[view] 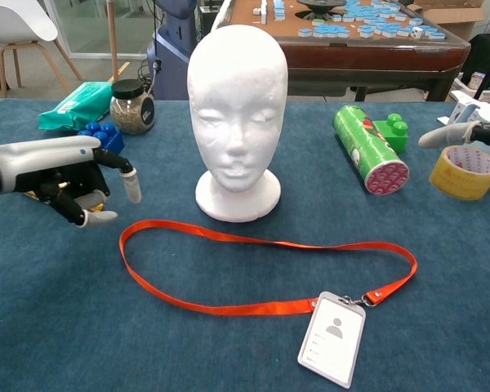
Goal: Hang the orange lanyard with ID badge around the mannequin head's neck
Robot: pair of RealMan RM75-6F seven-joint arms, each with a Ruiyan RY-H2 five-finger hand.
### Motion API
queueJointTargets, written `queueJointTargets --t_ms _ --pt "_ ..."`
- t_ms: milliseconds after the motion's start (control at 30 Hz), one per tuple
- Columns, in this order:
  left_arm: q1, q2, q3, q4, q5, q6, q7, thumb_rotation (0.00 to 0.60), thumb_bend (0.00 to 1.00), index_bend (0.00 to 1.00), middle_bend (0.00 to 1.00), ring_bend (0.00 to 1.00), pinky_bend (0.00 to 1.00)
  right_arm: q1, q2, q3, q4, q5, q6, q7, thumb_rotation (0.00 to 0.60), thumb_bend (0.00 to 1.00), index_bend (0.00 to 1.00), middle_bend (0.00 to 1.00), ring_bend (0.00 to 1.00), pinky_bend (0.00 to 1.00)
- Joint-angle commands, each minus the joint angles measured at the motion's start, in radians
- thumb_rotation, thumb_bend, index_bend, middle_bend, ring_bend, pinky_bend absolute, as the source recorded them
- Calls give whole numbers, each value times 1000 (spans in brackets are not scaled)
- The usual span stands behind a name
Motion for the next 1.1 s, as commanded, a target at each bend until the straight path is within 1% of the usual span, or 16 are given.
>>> queueJointTargets --t_ms 33,233,567,733,833,1100 --pt "-19 -53 -17 23 -55 18 64 600 317 399 887 900 889 -5 1 6 4 1 -5 5 600 95 18 1000 1000 1000" --pt "-42 -118 -27 55 -132 34 152 600 304 396 899 911 892 -16 3 14 11 -6 -12 18 600 96 18 1000 1000 1000" --pt "-90 -209 -36 143 -268 39 283 600 304 385 907 918 892 -29 9 29 21 0 -33 38 600 95 18 1000 1000 1000" --pt "-101 -254 -46 192 -308 62 320 600 303 393 909 920 892 -35 12 34 26 -1 -41 48 600 95 18 1000 1000 1000" --pt "-106 -268 -52 207 -329 58 325 600 302 413 909 920 893 -39 15 37 29 0 -44 54 600 95 18 1000 1000 1000" --pt "-115 -304 -56 245 -346 65 340 600 303 471 913 923 896 -50 22 44 36 -5 -44 71 600 95 18 1000 1000 1000"
